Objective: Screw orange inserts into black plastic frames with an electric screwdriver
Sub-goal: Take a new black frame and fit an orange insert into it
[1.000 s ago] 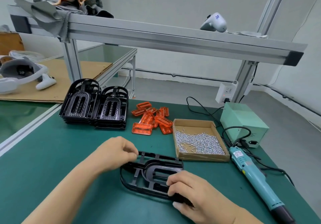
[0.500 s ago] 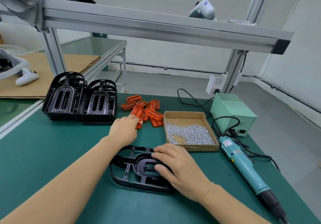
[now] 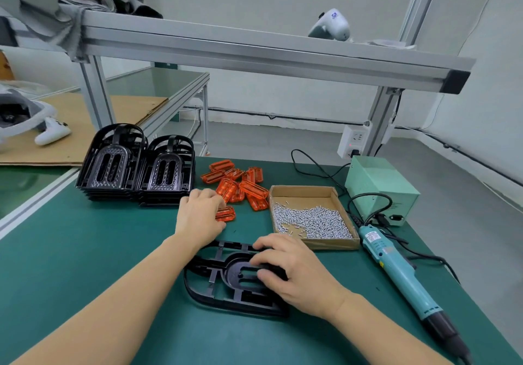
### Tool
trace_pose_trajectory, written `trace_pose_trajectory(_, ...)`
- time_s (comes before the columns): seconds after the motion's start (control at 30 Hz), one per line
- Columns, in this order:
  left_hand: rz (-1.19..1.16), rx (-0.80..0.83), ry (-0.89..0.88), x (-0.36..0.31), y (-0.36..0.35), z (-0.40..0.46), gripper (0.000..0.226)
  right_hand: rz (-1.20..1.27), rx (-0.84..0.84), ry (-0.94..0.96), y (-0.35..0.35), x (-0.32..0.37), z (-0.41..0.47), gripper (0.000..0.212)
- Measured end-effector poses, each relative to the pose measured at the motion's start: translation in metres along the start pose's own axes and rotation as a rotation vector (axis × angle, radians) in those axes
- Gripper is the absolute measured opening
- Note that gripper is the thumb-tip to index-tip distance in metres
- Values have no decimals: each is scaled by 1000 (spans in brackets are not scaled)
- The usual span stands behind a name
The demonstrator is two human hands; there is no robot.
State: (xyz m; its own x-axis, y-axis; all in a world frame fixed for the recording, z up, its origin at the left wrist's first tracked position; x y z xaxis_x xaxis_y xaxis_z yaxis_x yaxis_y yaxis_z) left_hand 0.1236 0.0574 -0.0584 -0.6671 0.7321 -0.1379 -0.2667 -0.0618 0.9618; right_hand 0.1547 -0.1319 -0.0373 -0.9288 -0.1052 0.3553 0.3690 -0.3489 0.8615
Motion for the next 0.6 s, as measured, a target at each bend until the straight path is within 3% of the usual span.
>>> trace_pose_trajectory(0.07, -152, 84, 110, 14, -10, -2, 51, 27, -41, -28, 5, -2, 4, 19)
trace_pose_trajectory(0.17, -340, 142, 192, 24, -17, -5, 52, 58, -88, -79, 11, -7, 9, 16)
trace_pose_trajectory(0.33, -630, 67, 82, 14, 2, -10, 53, 134, -172, -197, 22, -22, 14, 18)
trace_pose_trajectory(0.47, -815, 77, -89, -15, 18, -24, 66, 170, -210, -349, 33, -44, 16, 37)
trace_pose_trajectory(0.6, -926, 73, -143, -34, 22, -40, 73, 236, -170, -416, 31, -55, 18, 50)
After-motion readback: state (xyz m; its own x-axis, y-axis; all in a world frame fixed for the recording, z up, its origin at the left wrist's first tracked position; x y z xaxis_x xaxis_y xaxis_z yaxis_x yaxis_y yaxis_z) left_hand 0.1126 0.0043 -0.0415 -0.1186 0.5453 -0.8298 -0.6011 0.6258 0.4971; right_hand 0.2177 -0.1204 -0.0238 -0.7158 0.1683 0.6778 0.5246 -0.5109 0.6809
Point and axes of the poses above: each hand's wrist, its own z-axis towards the middle knuckle, its own y-axis out of the back of the hand, x = y × z, the point moved 10 cm from there along z, towards the middle knuckle
